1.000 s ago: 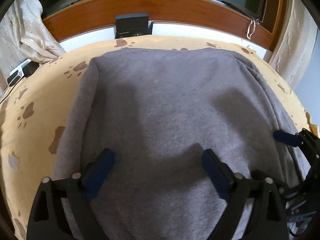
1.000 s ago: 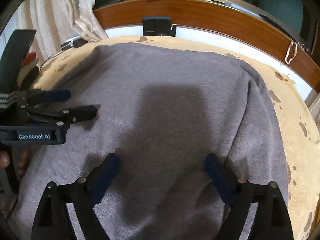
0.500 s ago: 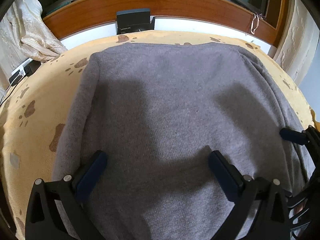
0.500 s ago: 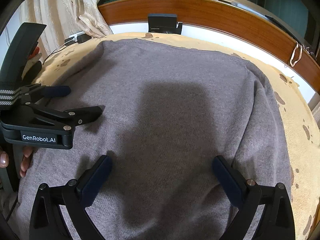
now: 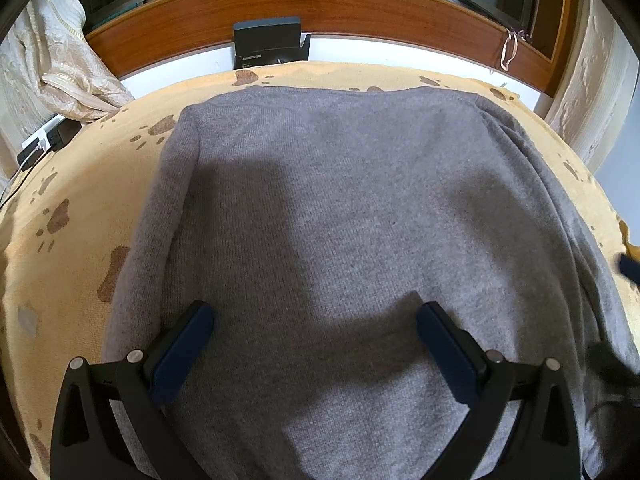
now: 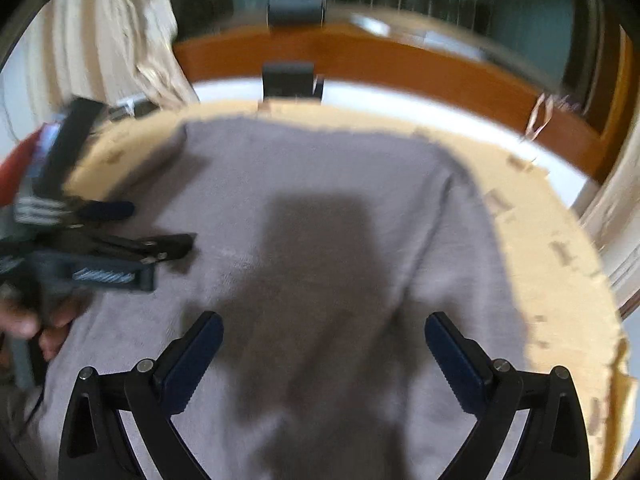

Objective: Fold clothes

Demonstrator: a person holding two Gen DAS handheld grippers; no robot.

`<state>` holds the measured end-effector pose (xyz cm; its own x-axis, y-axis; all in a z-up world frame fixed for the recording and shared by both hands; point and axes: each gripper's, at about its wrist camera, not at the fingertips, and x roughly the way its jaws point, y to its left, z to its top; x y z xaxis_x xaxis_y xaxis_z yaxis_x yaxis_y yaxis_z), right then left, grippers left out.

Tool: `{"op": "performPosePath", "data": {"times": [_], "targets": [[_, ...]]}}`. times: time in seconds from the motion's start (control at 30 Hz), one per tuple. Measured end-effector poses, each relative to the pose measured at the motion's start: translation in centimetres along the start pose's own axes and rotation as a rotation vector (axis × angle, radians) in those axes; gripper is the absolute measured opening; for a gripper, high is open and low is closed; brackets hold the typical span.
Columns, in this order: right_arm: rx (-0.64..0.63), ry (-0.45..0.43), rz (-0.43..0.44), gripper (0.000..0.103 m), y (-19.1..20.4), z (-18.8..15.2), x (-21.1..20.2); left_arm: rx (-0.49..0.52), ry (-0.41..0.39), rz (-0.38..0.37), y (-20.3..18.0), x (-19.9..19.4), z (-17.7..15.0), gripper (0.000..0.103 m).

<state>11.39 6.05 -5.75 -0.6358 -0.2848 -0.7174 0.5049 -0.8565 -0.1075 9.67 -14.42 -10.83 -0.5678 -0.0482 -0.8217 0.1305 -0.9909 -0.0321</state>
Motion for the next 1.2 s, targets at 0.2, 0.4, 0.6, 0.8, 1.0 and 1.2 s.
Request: {"op": "performPosePath", "data": {"times": [0.2,0.4,0.6,0.8,1.0,1.2], "targets": [[0.054,-0.068,-0.13,0.102,-4.9,-4.6,-7.0,0.0,0.0,0.0,-0.1,0.0,0.0,0.102],[0.282,-0.036,-0.123,0.102,-12.2,-10.2,-10.9,-0.008,-0.001,-0.003,0.0,-0.1,0.0,0.102],[0.461,-0.009,-0.014,0.102,-15.2,-14.4,-11.5,-0.092,0.001,-0.133,0.1,-2.1,0.4,0.103],[0.413,-0.024,-0.002,0.095,-13.9,-15.0,-11.9,0.061,-0.095,-0.092,-4.1,-5.7,1.0,0.103],[0.341,-0.032,-0.033,0.049,-12.0,-14.7,-12.8,0.122,-0.074,-0.099,-6.6,-4.2,1.0,0.103],[0.218,0.018,0.005,0.048,-9.1,-14.5,-12.0,0.083,-0.003,-0.113,-6.0,-1.7,-0.1,0.103]]}}
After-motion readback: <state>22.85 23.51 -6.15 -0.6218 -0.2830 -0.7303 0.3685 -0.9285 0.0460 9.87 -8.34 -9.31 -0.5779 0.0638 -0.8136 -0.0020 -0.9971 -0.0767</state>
